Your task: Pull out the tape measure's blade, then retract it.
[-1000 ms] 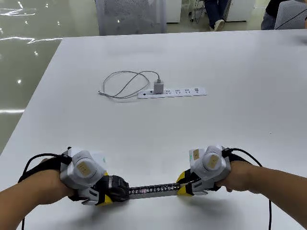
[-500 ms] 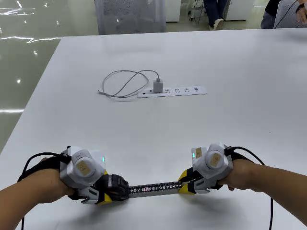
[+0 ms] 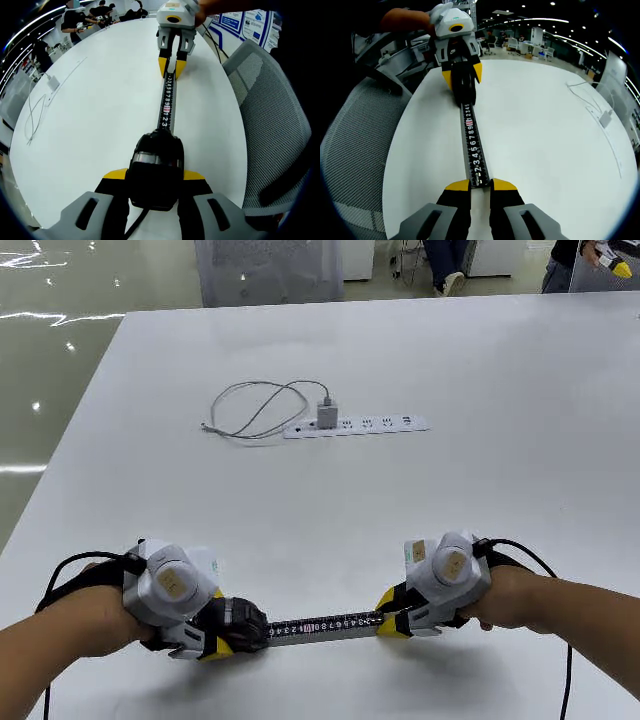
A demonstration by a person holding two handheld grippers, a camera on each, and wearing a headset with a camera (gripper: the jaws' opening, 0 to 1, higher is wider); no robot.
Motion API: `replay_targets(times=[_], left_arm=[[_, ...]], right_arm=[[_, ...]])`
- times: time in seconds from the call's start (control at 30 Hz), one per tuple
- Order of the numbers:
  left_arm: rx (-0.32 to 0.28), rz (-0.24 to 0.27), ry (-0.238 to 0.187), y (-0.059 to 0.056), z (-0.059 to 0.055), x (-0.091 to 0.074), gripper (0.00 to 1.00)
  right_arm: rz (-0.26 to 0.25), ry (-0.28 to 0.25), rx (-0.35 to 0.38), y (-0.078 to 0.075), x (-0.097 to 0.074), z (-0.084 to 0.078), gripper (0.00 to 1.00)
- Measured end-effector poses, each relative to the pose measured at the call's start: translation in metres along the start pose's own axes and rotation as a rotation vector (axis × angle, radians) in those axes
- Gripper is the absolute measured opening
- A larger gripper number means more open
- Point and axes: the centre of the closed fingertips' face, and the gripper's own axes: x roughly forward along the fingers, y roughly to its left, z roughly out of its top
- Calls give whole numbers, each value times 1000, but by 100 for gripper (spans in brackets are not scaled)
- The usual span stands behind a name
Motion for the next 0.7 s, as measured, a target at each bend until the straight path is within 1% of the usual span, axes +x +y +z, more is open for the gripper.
replay_targets(times=[0.7], left_arm=[[2,3,1,-1,0,0,32]], right_arm=[[0,4,6,-1,-2,-2,9]])
